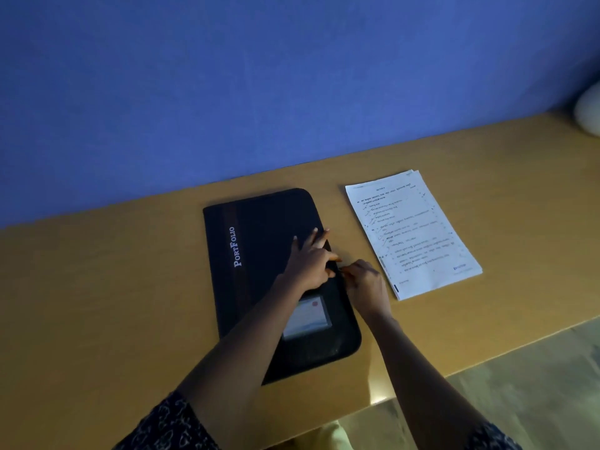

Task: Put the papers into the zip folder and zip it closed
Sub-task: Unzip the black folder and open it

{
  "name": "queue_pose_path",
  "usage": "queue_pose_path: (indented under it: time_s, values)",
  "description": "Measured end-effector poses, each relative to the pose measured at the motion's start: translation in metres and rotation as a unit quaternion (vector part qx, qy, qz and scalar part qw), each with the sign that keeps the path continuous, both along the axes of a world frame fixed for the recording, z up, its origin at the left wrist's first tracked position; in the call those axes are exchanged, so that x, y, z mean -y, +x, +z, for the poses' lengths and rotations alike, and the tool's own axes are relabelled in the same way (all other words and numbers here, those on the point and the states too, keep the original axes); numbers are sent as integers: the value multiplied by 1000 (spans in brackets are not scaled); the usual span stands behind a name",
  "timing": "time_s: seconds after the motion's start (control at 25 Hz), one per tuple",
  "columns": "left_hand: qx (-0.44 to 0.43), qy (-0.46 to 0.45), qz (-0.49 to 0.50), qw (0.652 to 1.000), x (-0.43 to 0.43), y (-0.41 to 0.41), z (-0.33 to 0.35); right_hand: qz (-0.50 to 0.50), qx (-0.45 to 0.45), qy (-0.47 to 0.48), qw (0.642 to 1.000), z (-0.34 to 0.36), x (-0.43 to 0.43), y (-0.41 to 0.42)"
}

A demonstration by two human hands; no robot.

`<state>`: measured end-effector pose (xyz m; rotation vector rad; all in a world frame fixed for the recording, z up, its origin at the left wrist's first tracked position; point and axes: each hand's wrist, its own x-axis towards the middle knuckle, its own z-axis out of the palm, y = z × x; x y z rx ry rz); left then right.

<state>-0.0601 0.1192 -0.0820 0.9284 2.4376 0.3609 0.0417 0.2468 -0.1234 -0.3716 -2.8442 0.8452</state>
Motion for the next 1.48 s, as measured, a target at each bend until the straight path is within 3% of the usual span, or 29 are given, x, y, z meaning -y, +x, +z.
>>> queue_pose_path:
  time_s: [0.64,0.96,1.28,1.48]
  values:
    - [-13,-23,41,999,1,31,-8,-128,8,-48,991,-5,47,150]
    - [-43,-26,37,998,1,31,-12,-214,-17,-70,974,-10,100,164]
    - [-54,-9,46,997,3,38,-16,-117,-22,-107,987,-13,165,158]
    - [-26,77,81,993,45,73,-9,-41,-8,-95,995,-14,177,161]
